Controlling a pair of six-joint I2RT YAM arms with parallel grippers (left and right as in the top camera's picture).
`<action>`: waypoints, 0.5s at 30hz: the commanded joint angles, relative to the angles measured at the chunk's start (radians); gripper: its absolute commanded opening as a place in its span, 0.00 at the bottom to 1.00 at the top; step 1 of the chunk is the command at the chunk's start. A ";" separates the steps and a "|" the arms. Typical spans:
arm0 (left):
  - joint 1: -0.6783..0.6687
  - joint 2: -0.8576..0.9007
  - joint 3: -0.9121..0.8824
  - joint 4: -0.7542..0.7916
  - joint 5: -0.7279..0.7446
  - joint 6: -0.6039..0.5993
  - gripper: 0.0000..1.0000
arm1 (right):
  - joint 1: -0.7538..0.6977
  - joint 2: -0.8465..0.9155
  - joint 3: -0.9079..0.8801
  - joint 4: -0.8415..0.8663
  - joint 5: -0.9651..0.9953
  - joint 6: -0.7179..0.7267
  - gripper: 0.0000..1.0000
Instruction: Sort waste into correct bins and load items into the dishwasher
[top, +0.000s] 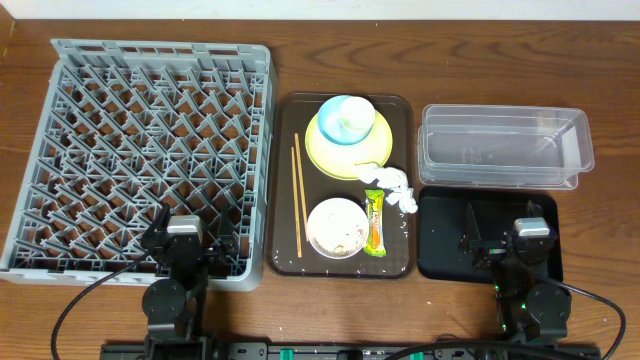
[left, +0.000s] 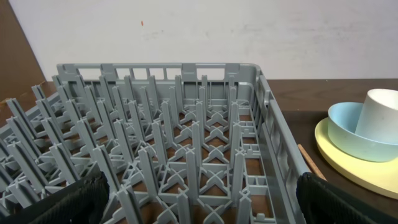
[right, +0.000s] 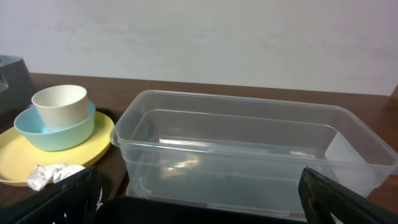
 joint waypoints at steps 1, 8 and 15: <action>-0.004 -0.005 -0.016 -0.036 -0.014 0.015 0.97 | -0.016 -0.004 -0.001 -0.004 -0.008 0.014 0.99; -0.004 -0.005 0.054 0.125 0.072 -0.052 0.97 | -0.016 -0.004 -0.001 -0.004 -0.008 0.014 0.99; -0.004 0.089 0.370 0.088 0.184 -0.261 0.97 | -0.016 -0.004 -0.001 -0.004 -0.008 0.014 0.99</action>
